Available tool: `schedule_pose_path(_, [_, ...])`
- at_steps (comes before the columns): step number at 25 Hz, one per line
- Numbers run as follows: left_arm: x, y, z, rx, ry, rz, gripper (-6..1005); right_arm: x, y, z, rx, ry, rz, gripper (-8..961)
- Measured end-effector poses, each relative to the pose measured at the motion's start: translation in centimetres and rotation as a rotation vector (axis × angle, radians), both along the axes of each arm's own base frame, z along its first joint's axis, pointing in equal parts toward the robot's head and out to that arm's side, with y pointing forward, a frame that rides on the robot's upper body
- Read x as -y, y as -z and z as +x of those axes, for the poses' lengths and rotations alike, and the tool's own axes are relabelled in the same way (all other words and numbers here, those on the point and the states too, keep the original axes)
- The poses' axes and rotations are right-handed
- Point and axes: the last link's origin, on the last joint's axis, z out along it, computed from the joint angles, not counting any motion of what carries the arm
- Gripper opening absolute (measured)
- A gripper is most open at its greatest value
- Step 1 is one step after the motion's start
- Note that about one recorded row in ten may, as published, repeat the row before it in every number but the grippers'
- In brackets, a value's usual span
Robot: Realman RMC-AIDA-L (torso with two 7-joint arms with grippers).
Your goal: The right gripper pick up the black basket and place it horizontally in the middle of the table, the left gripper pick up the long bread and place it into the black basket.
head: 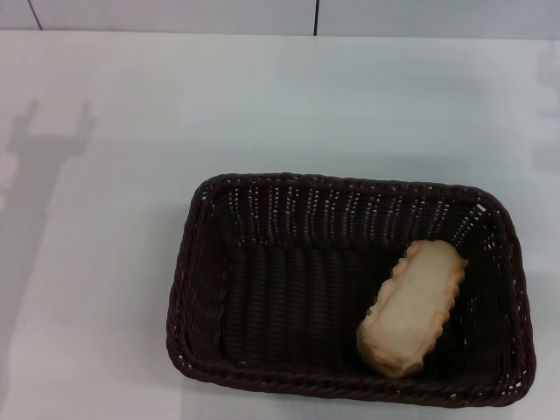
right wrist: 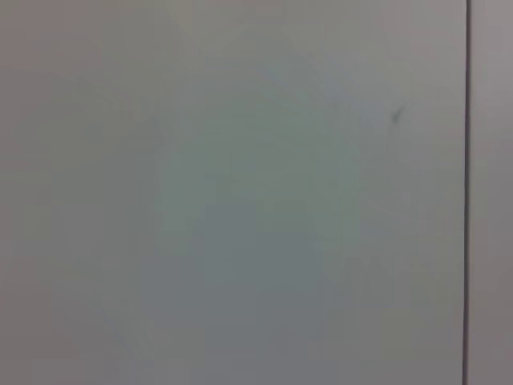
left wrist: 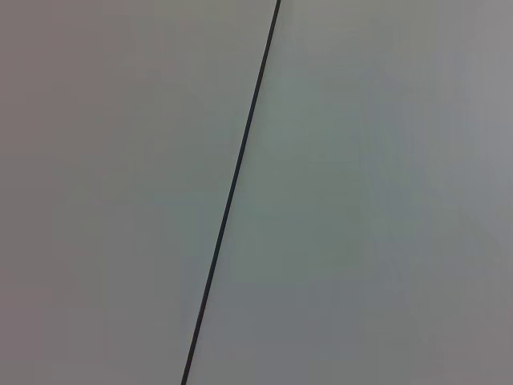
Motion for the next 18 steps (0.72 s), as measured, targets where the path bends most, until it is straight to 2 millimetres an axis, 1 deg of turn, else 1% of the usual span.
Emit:
schedule_pose_path(7, [-0.2,0.0,0.3,-0.001,0.012,0.0,837,0.6,0.2,0.6,-0.006,0.01,-0.001,358])
schedule_pose_path(13, [-0.4,0.2,0.5,-0.002,0.014,-0.008,837,0.7,0.7,0.3,0.029,-0.015,-0.036,360])
schedule_pose_path(18, [-0.1,0.2,0.3,0.006,0.01,-0.009,837,1.1,0.5,0.8,0.006,-0.015,-0.025,431])
